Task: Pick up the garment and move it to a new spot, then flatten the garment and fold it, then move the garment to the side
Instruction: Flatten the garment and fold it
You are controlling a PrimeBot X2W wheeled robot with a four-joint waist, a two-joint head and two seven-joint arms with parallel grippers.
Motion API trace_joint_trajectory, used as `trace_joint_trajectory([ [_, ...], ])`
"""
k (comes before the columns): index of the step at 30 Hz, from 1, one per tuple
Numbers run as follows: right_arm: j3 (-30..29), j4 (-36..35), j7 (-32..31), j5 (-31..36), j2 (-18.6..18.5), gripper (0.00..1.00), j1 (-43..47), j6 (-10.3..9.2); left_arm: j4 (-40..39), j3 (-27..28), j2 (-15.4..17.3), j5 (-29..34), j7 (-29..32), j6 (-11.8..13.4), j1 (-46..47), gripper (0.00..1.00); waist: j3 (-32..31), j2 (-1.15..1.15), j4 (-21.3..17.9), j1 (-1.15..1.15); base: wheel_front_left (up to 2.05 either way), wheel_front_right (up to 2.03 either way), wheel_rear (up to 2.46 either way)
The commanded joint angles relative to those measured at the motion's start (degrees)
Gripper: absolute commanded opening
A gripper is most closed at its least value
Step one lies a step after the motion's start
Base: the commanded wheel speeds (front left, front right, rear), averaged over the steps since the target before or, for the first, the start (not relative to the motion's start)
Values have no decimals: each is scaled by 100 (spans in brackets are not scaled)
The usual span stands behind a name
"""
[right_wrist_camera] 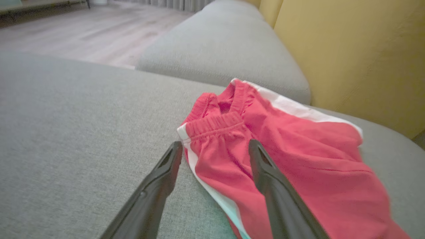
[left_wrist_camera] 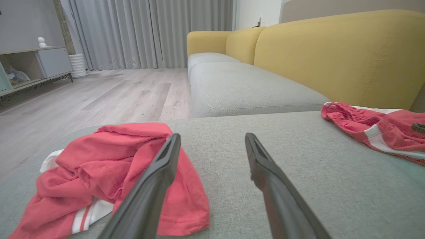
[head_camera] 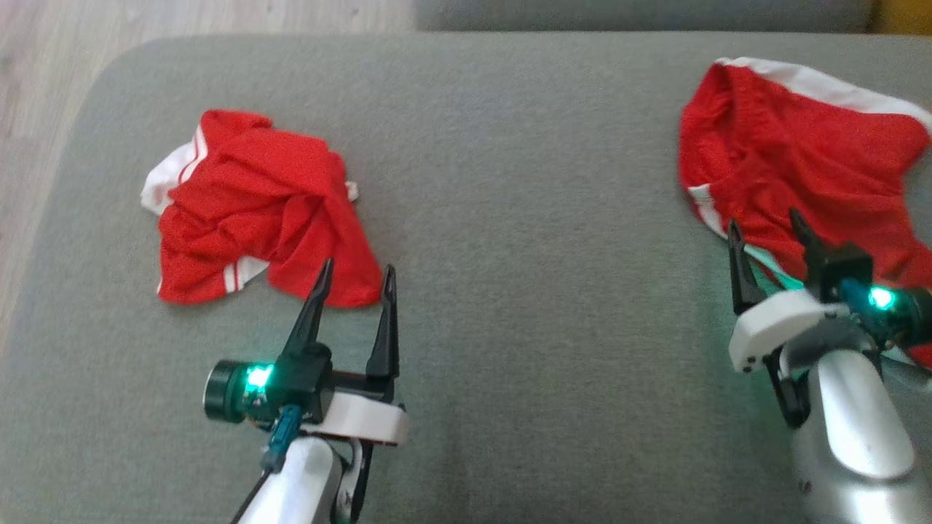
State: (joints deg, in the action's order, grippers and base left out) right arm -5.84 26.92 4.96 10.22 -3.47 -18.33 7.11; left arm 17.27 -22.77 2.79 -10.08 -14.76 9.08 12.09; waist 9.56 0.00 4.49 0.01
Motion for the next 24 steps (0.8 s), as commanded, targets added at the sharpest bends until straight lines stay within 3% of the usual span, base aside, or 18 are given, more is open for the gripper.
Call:
trace_joint_trajectory([
  [1,57,125,-79,142,-55,100,-358,37,-161,91,9,-31,-24,47,325,100,247,0,241,-1,0,0,0],
  [6,-75,896,-83,313,-120,100,-873,37,-148,30,9,-71,-24,86,490,100,457,0,442,-1,0,0,0],
  [22,-501,2457,351,687,-149,100,-1986,37,-154,-203,9,-154,-24,176,789,100,728,0,586,-1,0,0,0],
  [23,-462,2566,397,660,-131,78,-2051,37,-153,-209,9,-157,-24,179,802,100,740,0,585,-1,0,0,0],
  [24,-379,2671,479,624,-111,0,-2118,37,-148,-212,9,-156,-24,180,814,100,749,0,582,-1,0,0,0],
])
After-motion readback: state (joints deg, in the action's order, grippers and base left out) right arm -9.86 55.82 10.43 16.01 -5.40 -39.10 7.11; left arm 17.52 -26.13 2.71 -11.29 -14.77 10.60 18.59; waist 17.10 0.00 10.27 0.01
